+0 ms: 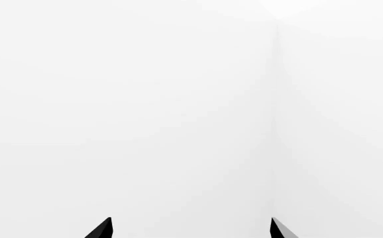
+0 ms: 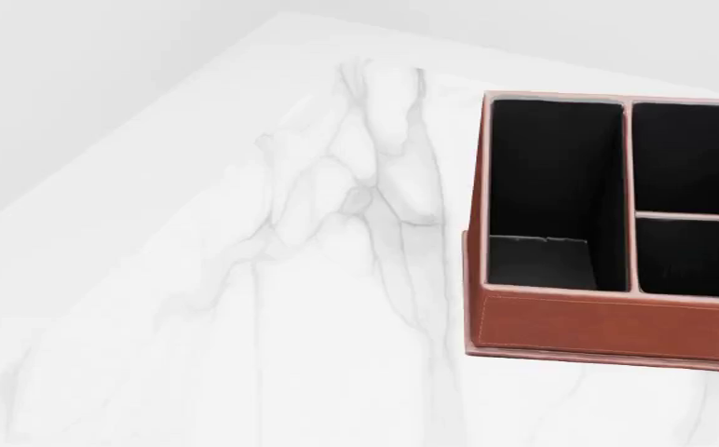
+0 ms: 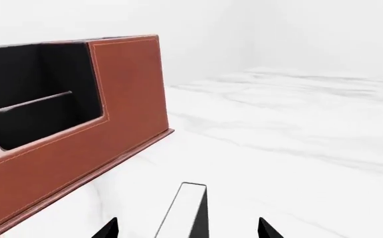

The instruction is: Pick up the book and place it in the left compartment of the caddy.

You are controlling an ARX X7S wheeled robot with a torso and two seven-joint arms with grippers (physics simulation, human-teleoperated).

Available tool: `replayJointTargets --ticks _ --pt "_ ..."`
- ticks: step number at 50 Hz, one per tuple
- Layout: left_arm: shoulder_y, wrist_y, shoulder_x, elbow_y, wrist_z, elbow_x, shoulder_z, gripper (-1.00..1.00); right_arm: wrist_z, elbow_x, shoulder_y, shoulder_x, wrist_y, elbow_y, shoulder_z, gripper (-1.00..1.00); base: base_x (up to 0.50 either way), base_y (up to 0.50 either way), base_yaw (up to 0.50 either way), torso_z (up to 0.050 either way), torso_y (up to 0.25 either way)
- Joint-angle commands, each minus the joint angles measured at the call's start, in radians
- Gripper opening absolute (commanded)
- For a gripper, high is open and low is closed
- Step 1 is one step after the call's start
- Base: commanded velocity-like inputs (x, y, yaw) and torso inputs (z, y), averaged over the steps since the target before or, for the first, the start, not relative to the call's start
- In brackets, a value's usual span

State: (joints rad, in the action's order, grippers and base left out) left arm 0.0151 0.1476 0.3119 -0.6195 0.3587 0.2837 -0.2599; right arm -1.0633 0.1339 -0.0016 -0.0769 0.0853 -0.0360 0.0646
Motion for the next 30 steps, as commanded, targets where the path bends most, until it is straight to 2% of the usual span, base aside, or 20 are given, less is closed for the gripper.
replayJointTargets --ticks 1,30 --pt "-0.034 0.048 -0.019 0.032 -0.024 -0.005 -0.019 1.0 0.023 0.018 0.023 0.011 -0.007 -0.044 0.002 1.0 0.0 0.0 0.0 0.0 0.0" --pt "-0.021 0.037 -0.011 0.03 -0.018 0.005 -0.021 1.0 0.028 0.078 0.067 0.005 0.034 -0.163 0.048 1.0 0.0 0.0 0.0 0.0 0.0"
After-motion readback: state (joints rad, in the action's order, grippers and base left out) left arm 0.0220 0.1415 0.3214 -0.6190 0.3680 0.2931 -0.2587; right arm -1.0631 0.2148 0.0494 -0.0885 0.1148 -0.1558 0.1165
